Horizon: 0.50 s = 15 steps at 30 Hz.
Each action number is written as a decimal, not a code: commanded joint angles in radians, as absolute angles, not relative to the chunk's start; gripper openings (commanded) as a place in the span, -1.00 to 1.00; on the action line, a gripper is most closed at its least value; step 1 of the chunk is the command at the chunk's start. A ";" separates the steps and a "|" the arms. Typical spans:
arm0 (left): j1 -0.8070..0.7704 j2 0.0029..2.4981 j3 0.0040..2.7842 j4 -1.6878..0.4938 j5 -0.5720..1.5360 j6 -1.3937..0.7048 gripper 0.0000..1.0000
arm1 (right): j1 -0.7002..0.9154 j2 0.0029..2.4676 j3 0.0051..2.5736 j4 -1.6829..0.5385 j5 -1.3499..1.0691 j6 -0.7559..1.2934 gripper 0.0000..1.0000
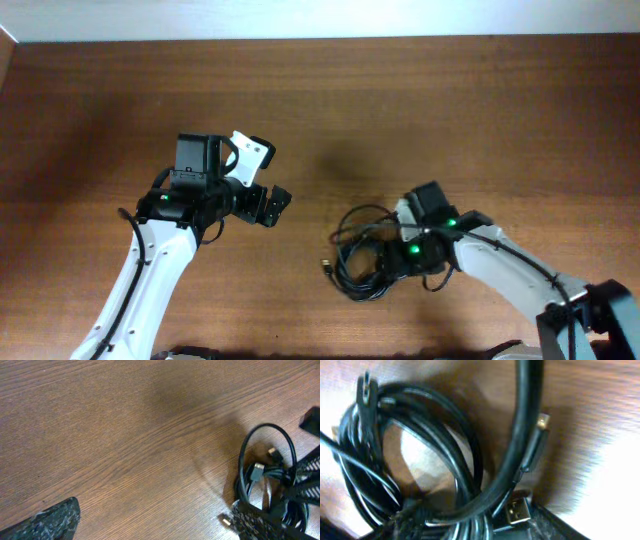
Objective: Untangle cables
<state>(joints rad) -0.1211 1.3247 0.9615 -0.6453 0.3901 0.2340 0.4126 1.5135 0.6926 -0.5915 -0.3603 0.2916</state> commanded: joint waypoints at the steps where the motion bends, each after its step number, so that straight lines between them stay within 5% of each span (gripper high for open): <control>1: -0.118 1.330 0.979 -0.644 0.405 0.220 0.97 | 0.506 1.531 0.661 -0.582 -0.272 0.312 -0.15; 4: -0.118 1.330 0.979 -0.644 0.404 0.221 0.97 | 0.517 1.531 0.661 -0.579 -0.208 0.357 -0.92; 15: -0.118 1.330 0.979 -0.649 0.449 0.245 0.96 | 0.516 1.413 1.092 -0.793 -0.224 0.267 -0.93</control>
